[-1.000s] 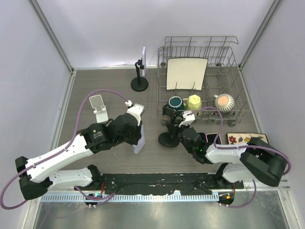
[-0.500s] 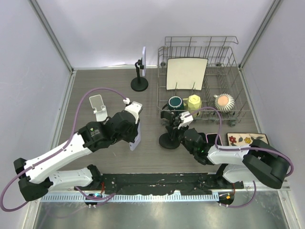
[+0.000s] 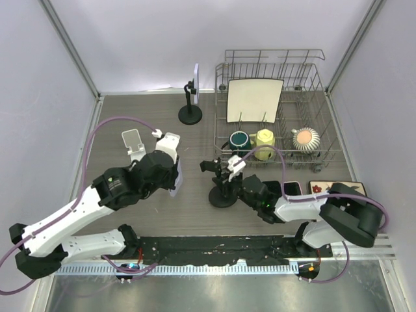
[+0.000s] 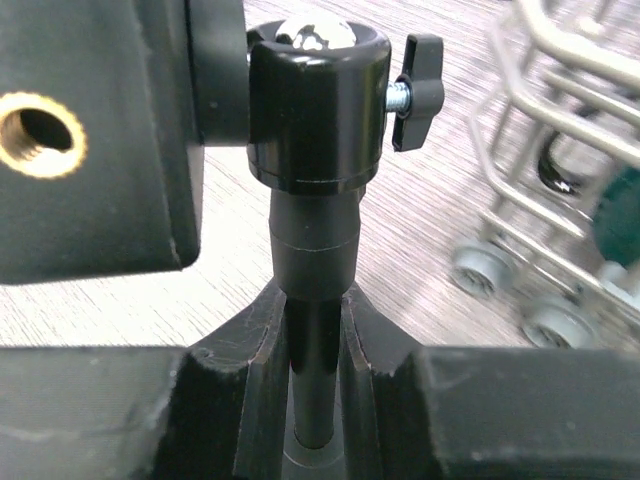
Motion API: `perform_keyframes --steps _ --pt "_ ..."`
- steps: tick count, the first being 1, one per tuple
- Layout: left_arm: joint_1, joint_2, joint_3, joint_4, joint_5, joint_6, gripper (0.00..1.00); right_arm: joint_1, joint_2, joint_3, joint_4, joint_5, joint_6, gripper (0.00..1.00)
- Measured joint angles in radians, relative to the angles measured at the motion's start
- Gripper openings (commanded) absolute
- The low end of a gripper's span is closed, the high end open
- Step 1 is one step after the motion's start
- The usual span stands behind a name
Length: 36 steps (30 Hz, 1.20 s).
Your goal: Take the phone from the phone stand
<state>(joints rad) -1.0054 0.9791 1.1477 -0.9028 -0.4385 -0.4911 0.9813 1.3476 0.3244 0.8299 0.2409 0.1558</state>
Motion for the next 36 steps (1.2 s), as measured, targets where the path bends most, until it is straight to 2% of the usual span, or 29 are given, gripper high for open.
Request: perform_keyframes --steps 10,13,14,16,18,19,20,23,26,32,36 --pt "0.000 -0.108 0.095 -0.103 -0.134 -0.026 0.00 0.014 0.333 0.258 0.124 -0.119 -0.110 0.01" --pt "0.000 -0.147 0.100 -0.120 -0.155 -0.039 0.00 0.014 0.422 0.313 0.197 -0.145 -0.125 0.09" --pt "0.000 -0.161 0.100 -0.127 -0.159 -0.046 0.00 0.014 0.448 0.324 0.229 -0.153 -0.128 0.15" --pt "0.001 -0.182 0.101 -0.137 -0.166 -0.055 0.00 0.014 0.484 0.328 0.287 -0.165 -0.129 0.21" --pt "0.001 -0.190 0.108 -0.148 -0.169 -0.056 0.00 0.014 0.505 0.326 0.331 -0.175 -0.128 0.32" --pt "0.001 -0.191 0.113 -0.150 -0.170 -0.056 0.00 0.014 0.506 0.322 0.340 -0.179 -0.127 0.37" --pt "0.001 -0.192 0.120 -0.150 -0.171 -0.056 0.00 0.014 0.506 0.309 0.360 -0.184 -0.124 0.46" --pt "0.001 -0.188 0.148 -0.148 -0.170 -0.053 0.00 0.014 0.483 0.262 0.388 -0.190 -0.118 0.60" --pt "0.001 -0.172 0.176 -0.137 -0.170 -0.046 0.00 0.016 0.418 0.206 0.374 -0.190 -0.121 0.70" --pt "0.001 -0.115 0.218 -0.103 -0.170 -0.028 0.00 0.016 0.248 0.139 0.312 -0.183 -0.120 0.79" --pt "0.001 -0.069 0.240 -0.061 -0.177 -0.035 0.00 0.016 0.068 0.060 0.159 -0.160 -0.106 0.83"
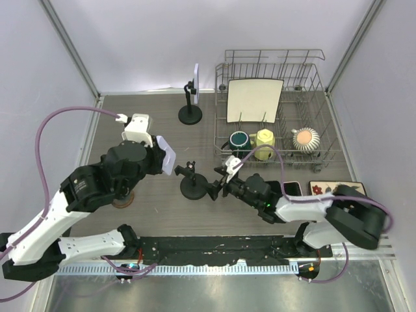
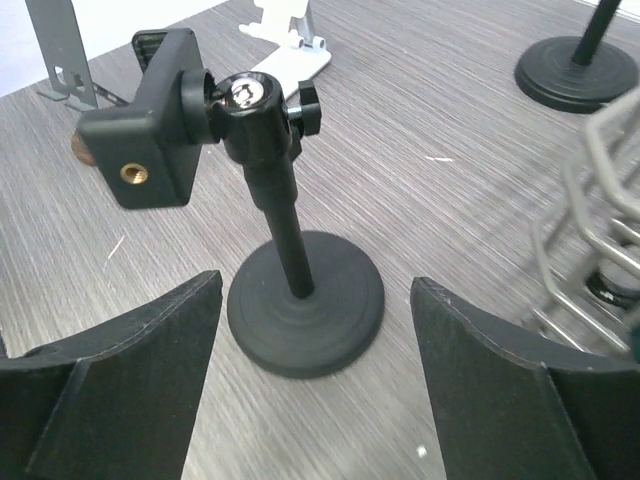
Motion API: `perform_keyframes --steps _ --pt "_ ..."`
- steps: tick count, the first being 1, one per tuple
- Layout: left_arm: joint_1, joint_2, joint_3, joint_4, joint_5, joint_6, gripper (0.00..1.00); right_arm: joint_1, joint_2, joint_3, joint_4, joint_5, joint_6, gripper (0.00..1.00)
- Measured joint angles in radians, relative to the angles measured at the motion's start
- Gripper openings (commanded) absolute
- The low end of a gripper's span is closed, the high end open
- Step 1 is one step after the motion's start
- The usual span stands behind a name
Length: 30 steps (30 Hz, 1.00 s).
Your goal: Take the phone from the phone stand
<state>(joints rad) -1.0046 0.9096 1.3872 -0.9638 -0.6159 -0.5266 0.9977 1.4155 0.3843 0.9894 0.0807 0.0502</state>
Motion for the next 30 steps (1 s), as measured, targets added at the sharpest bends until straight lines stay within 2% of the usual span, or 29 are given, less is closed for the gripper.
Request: perform_keyframes --steps 4,8,14,17,24,30 --pt "0.000 0.038 0.008 0.041 -0.023 -0.042 0.00 0.000 -0.251 -0.010 -0.270 0.045 0.006 0.84" --pt "0.000 0.087 0.041 0.074 -0.056 -0.114 0.00 0.001 -0.465 0.075 -0.558 0.116 -0.023 0.84" --pt "0.001 0.136 0.038 0.198 -0.069 -0.221 0.00 0.017 -0.514 0.287 -0.800 0.204 -0.087 0.85" --pt "0.002 0.153 0.021 0.263 -0.064 -0.273 0.00 0.076 -0.485 0.357 -0.848 0.259 -0.137 0.85" --pt "0.002 0.213 0.021 0.338 -0.047 -0.362 0.00 0.205 -0.419 0.399 -0.840 0.380 -0.314 0.84" --pt "0.002 0.261 0.021 0.362 0.001 -0.420 0.00 0.238 -0.363 0.383 -0.658 0.511 -0.518 0.83"
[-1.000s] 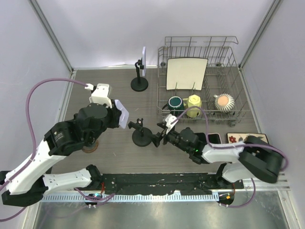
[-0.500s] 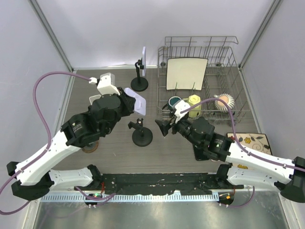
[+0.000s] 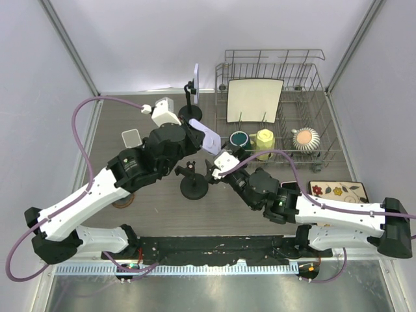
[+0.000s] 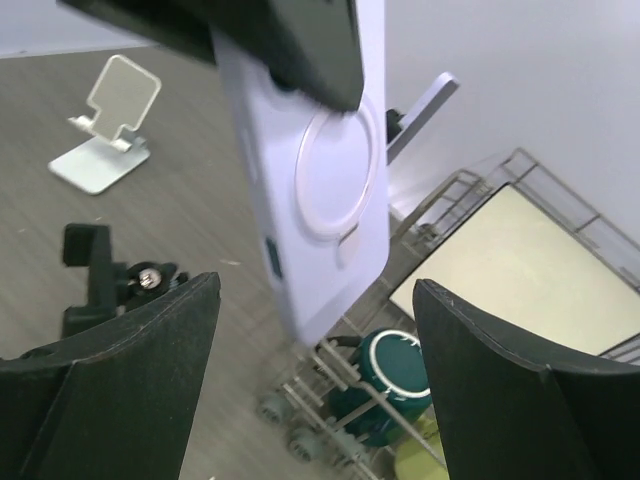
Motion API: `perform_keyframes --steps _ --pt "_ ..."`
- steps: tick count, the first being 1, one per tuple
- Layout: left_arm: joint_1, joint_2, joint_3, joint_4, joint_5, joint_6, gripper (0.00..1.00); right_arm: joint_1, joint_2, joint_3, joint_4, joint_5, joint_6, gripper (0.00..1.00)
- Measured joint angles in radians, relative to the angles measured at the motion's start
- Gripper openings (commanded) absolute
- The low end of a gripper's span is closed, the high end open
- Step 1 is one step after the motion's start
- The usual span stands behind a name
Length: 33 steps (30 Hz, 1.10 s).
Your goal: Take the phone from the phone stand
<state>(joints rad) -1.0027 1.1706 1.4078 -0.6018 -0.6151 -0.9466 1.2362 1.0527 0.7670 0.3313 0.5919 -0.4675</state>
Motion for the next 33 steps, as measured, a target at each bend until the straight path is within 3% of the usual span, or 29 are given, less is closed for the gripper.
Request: perform_keyframes --steps 6,12,15,18,19,21,22,28,31,33 --pt "0.000 0.039 0.000 0.009 0.049 -0.039 0.00 0.000 0.064 -0.012 0.163 0.043 -0.141 0.80" --pt "0.000 0.054 0.000 0.023 0.086 -0.047 0.00 0.001 0.150 -0.014 0.280 0.058 -0.235 0.70" --pt "0.000 0.059 0.000 0.023 0.094 -0.047 0.00 0.001 0.184 -0.023 0.352 0.082 -0.279 0.55" --pt "0.000 0.059 0.000 0.019 0.096 -0.044 0.00 0.001 0.201 -0.032 0.405 0.114 -0.317 0.30" --pt "0.001 0.059 0.000 0.015 0.096 -0.044 0.02 0.000 0.204 -0.032 0.421 0.124 -0.323 0.16" --pt "0.006 0.059 0.000 0.027 0.095 -0.071 0.13 0.001 0.207 -0.032 0.438 0.145 -0.346 0.04" --pt "0.010 0.059 0.000 0.028 0.095 -0.089 0.27 0.003 0.207 -0.034 0.442 0.152 -0.358 0.01" --pt "0.022 0.038 -0.007 0.045 0.116 -0.043 0.79 0.006 0.151 -0.053 0.364 0.174 -0.267 0.01" --pt "0.032 -0.023 -0.027 0.094 0.113 0.009 0.94 0.006 0.074 -0.067 0.232 0.181 -0.154 0.01" --pt "0.039 -0.071 -0.042 0.121 0.105 0.048 0.97 0.006 0.014 -0.070 0.126 0.180 -0.057 0.01"
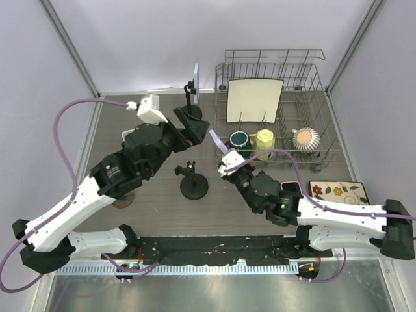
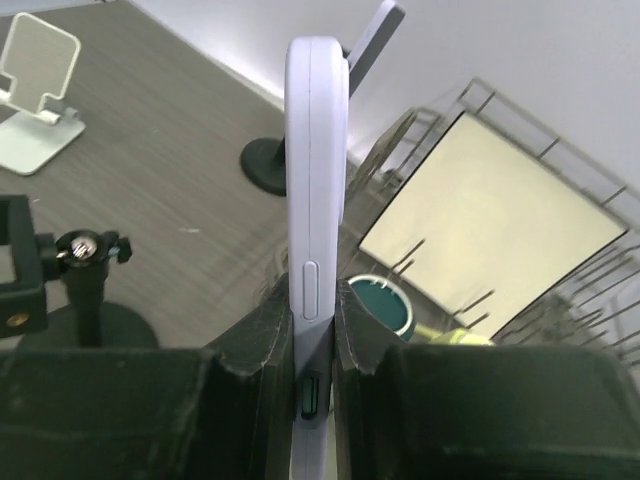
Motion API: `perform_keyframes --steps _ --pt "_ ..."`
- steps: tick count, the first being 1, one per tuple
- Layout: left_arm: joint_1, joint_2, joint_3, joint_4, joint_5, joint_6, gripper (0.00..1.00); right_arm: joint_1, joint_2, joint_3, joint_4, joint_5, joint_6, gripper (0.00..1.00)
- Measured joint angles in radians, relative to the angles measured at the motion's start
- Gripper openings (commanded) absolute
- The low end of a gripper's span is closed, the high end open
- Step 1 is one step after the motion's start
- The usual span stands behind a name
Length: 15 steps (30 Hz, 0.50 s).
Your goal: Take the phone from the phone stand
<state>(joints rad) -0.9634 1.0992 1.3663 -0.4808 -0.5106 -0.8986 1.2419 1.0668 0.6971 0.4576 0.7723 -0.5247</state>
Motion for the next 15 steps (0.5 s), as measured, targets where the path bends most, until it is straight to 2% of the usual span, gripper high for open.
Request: perform_keyframes --steps 8,12,15 --pt "0.026 -0.086 -0.024 0.047 -0.041 0.223 1.00 -0.005 -0.157 0.002 -0.458 -0.077 0.422 0.01" --pt "0.037 -0.092 -0.060 0.050 -0.048 0.314 1.00 -0.045 -0.189 0.002 -0.667 -0.191 0.652 0.01" --pt "0.043 -0.093 -0.091 0.049 -0.050 0.360 1.00 -0.114 -0.208 -0.014 -0.753 -0.294 0.816 0.01"
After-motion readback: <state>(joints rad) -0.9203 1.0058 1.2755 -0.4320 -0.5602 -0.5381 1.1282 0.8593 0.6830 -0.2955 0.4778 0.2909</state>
